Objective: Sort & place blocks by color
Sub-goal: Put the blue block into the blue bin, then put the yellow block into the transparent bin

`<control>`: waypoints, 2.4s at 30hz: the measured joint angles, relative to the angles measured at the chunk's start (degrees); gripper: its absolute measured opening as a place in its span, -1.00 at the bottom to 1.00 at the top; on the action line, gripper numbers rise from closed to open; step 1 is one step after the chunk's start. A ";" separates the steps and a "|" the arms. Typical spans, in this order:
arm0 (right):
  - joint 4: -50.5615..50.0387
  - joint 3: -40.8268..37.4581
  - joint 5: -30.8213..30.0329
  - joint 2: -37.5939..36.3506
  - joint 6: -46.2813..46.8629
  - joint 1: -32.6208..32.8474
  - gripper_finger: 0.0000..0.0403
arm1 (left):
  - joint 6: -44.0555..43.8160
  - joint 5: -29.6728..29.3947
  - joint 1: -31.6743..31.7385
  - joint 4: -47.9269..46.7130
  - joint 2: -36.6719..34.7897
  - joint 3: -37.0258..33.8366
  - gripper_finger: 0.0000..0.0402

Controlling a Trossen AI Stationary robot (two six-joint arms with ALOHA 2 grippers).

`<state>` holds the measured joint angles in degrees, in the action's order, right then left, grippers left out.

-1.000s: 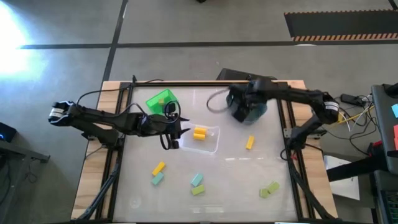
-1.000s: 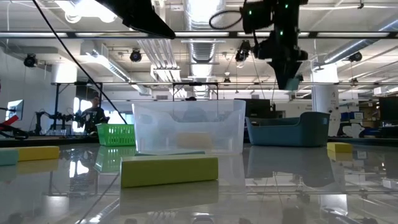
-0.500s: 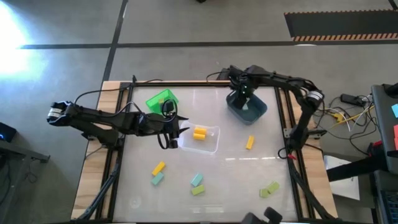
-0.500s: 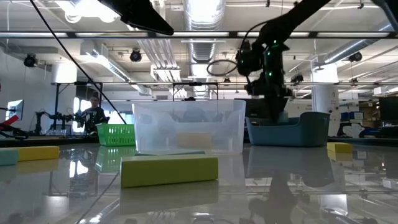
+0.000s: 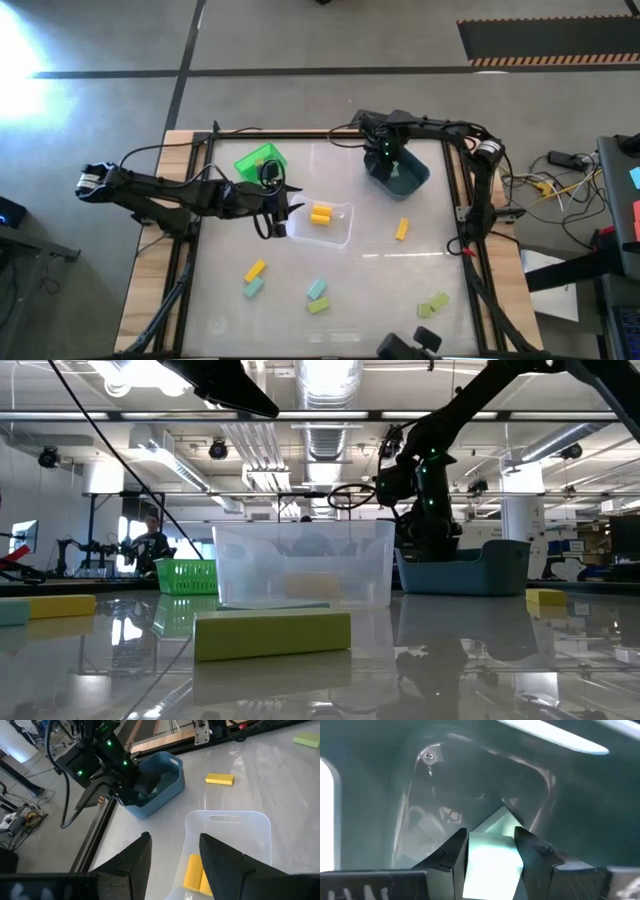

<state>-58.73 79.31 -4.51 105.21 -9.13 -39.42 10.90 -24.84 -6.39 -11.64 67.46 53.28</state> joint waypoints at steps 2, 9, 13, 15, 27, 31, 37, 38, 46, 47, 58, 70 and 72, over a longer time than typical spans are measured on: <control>0.25 0.00 -0.02 -0.09 -0.43 0.00 -0.35 | -0.04 -0.02 0.00 0.00 0.00 0.00 -0.25; 0.89 0.00 -0.09 -0.30 0.11 0.00 -0.03 | -0.11 -0.02 0.00 0.00 0.00 0.00 -0.25; 0.60 0.00 -0.16 -1.24 0.45 0.00 -0.02 | -1.25 -0.02 -0.02 0.00 0.00 0.00 -0.25; -0.03 0.01 -0.30 -2.54 1.25 0.01 -0.04 | -2.10 -0.02 -0.01 -0.10 0.00 0.00 -0.25; -0.42 -0.86 -0.63 -18.86 10.44 6.76 -0.22 | -21.98 0.44 -0.57 -12.36 0.00 0.07 -0.25; 1.64 -1.95 -3.16 -25.04 12.93 11.66 -0.28 | -31.99 0.50 -1.25 -19.36 0.00 0.07 -0.25; 8.83 -6.25 -4.93 -34.35 15.23 19.51 -0.36 | -44.19 3.62 -3.51 -26.71 1.21 0.07 -0.25; 10.26 -7.06 -5.03 -35.73 15.32 20.82 -0.37 | -45.97 4.94 -3.96 -27.53 1.76 0.09 -0.25; 25.25 -14.82 -6.06 -43.58 14.76 30.88 -0.45 | -62.18 14.89 -8.78 -40.99 9.72 3.09 -0.25; 27.10 -15.77 -6.08 -44.13 14.49 31.82 -0.46 | -63.85 16.16 -9.62 -42.50 11.00 3.64 -0.25; 34.17 -21.50 -6.10 -46.19 13.62 35.43 -0.55 | -75.26 24.33 -17.14 -45.09 23.21 7.98 -0.25; 33.97 -22.53 -6.00 -45.83 15.13 35.85 -0.59 | -76.54 22.61 -17.66 -44.33 28.09 8.22 -0.25; 33.97 -22.53 -6.01 -45.83 15.15 35.85 -0.58 | -76.52 21.97 -17.66 -44.30 28.43 8.20 -0.25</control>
<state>-24.76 56.77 -10.52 59.37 6.02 -3.57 -65.62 -2.87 -24.05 -55.94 95.89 61.47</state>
